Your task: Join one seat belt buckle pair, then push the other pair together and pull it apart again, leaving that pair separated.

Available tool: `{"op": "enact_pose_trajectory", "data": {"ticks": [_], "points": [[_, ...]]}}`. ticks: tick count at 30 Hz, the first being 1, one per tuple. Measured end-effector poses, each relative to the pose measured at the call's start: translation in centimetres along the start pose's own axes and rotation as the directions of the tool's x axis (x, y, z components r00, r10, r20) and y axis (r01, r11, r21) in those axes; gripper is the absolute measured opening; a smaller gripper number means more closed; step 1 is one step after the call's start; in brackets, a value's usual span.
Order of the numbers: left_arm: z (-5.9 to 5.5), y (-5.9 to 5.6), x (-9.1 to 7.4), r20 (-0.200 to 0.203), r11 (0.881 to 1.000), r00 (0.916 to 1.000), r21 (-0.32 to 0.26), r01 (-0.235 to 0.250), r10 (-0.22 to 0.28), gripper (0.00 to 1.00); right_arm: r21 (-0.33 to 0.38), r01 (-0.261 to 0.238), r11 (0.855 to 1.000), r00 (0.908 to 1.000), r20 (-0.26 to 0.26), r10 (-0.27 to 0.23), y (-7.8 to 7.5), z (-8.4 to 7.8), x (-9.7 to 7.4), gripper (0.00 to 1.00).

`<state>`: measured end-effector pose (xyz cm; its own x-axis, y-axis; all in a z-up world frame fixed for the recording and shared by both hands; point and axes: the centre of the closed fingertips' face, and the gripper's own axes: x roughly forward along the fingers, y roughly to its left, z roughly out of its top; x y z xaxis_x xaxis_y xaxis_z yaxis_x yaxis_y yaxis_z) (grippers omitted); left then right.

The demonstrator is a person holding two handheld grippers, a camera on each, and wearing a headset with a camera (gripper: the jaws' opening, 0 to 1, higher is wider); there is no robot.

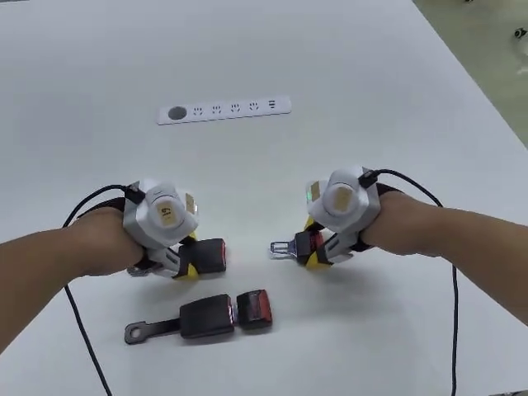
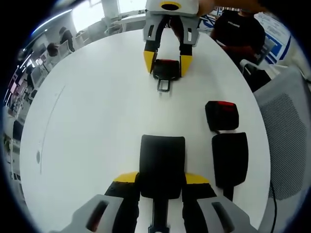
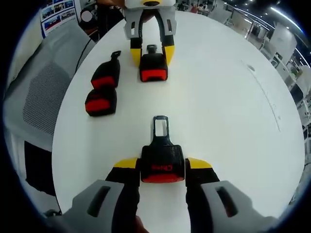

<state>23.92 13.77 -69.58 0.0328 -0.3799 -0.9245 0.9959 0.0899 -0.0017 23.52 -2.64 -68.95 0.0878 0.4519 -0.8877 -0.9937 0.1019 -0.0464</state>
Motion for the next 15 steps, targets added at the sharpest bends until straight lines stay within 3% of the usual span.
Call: {"op": "enact_pose_trajectory", "data": {"ticks": [4,6,9,10,13,15], "points": [[0.2,0.1,-0.2,0.002,0.999,0.9991,-0.002,-0.041,0.041,0.38,0.035,0.055,0.998,0.9985,-0.006,-0.054,-0.5,-0.4,0.5,0.41],[0.3,-0.2,-0.3,0.004,0.999,0.9993,-0.016,-0.037,0.037,0.42,0.045,0.097,0.994,0.9953,0.003,-0.097,-1.3,-0.6,0.3,0.44],[0.0,-0.4,-0.7,-0.007,0.999,0.9989,-0.002,-0.047,0.047,0.53,0.062,0.137,0.989,0.9905,-0.018,-0.136,-0.8,-1.1,-0.7,0.54],[0.3,-0.1,-1.1,0.007,0.997,0.9974,-0.008,-0.071,0.071,0.54,0.061,0.147,0.987,0.9892,-0.007,-0.146,-0.7,-1.0,-1.1,0.56],[2.2,0.5,-2.9,0.129,0.988,0.9841,-0.108,-0.109,0.122,0.56,0.175,0.202,0.964,0.9729,0.078,-0.218,-1.0,-0.3,-2.9,0.58],[3.1,0.4,-4.4,0.161,0.981,0.974,-0.136,-0.138,0.16,0.59,0.225,0.205,0.953,0.9651,0.116,-0.235,-0.5,0.2,-3.8,0.6]]}}
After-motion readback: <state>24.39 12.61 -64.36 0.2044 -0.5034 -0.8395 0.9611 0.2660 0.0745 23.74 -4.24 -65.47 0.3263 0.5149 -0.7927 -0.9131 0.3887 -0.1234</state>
